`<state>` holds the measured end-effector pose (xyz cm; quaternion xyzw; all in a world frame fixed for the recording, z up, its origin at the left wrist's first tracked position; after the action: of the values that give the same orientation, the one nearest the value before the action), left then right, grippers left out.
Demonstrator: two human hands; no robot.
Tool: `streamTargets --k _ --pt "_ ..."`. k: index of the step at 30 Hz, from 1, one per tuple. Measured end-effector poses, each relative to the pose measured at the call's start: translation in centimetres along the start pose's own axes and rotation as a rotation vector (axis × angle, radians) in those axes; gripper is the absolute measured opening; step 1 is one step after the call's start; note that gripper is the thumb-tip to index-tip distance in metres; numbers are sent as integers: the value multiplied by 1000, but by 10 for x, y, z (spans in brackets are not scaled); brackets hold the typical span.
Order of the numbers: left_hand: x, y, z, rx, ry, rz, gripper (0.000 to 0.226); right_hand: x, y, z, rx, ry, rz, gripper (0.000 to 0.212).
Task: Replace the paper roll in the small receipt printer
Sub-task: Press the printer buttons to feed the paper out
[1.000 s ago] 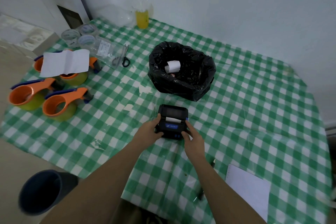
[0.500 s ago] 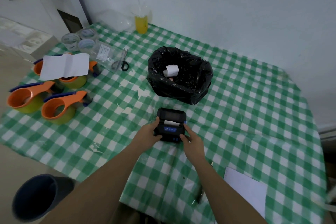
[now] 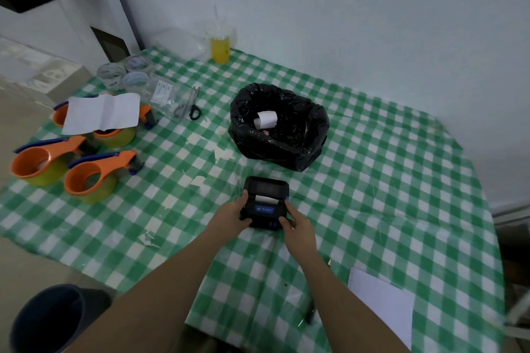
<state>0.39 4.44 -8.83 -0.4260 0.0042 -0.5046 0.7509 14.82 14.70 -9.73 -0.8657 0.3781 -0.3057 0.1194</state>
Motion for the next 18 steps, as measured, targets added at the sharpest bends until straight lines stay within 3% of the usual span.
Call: streamTargets --k 9,13,18 --pt "3 0 9 2 22 -6 83 8 3 -7 -23 0 -112 61" --pt "3 -2 9 108 23 -1 82 11 3 -7 -42 -11 -87 67" --pt "6 -6 4 277 -26 54 56 9 0 -3 -67 30 -15 67"
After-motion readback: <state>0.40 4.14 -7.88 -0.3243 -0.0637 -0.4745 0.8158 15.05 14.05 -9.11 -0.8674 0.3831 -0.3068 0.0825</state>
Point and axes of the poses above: each hand's wrist, its own x-axis away from the middle knuckle, its own y-axis out of the palm, z = x × y, the point moved 9 cm from there along -x, towards the middle knuckle, and after that the axes turned 1 degree about -z, right-handed, at the moved point
